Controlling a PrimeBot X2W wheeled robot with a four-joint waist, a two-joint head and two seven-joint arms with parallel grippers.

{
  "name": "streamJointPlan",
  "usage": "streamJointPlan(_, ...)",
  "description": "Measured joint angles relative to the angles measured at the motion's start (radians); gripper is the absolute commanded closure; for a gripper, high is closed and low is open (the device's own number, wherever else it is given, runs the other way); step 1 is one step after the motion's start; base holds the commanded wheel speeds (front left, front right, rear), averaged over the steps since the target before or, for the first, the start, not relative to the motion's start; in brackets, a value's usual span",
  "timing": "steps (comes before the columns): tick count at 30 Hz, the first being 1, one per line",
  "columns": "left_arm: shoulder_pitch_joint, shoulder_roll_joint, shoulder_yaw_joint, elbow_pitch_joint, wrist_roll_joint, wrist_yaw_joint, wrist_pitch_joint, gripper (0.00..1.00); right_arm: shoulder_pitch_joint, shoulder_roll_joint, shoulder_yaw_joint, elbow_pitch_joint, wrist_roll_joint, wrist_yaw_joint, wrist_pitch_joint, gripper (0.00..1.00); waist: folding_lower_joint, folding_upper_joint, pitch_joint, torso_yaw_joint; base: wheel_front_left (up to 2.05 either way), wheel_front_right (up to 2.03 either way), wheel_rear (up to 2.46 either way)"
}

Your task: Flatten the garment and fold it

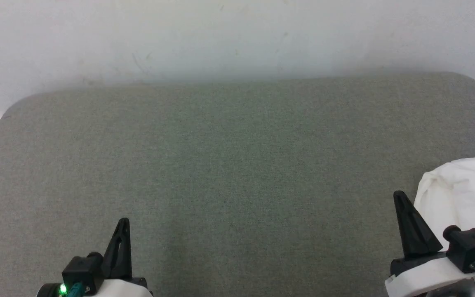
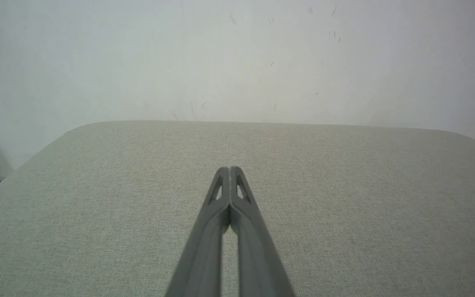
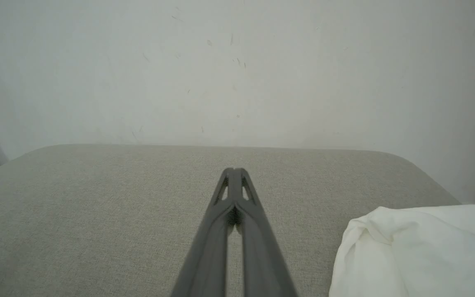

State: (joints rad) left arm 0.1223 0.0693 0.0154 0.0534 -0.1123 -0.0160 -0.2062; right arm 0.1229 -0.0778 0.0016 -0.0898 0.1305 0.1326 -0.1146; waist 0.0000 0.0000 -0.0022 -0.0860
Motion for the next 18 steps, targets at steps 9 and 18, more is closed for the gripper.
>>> streamJointPlan(9,-0.007,-0.002,-0.002,-0.004,0.009,0.000,0.019,1.00,-0.010,0.002,0.000,0.007,-0.010,0.000,0.009,1.00,0.0000,0.0000,0.000,0.008,0.00,0.00,0.00)
streamJointPlan(18,-0.012,-0.002,-0.003,-0.007,0.017,0.000,0.039,1.00,-0.016,0.004,0.000,0.014,-0.022,0.000,0.019,1.00,0.0000,0.0000,0.000,0.015,0.00,0.00,0.00)
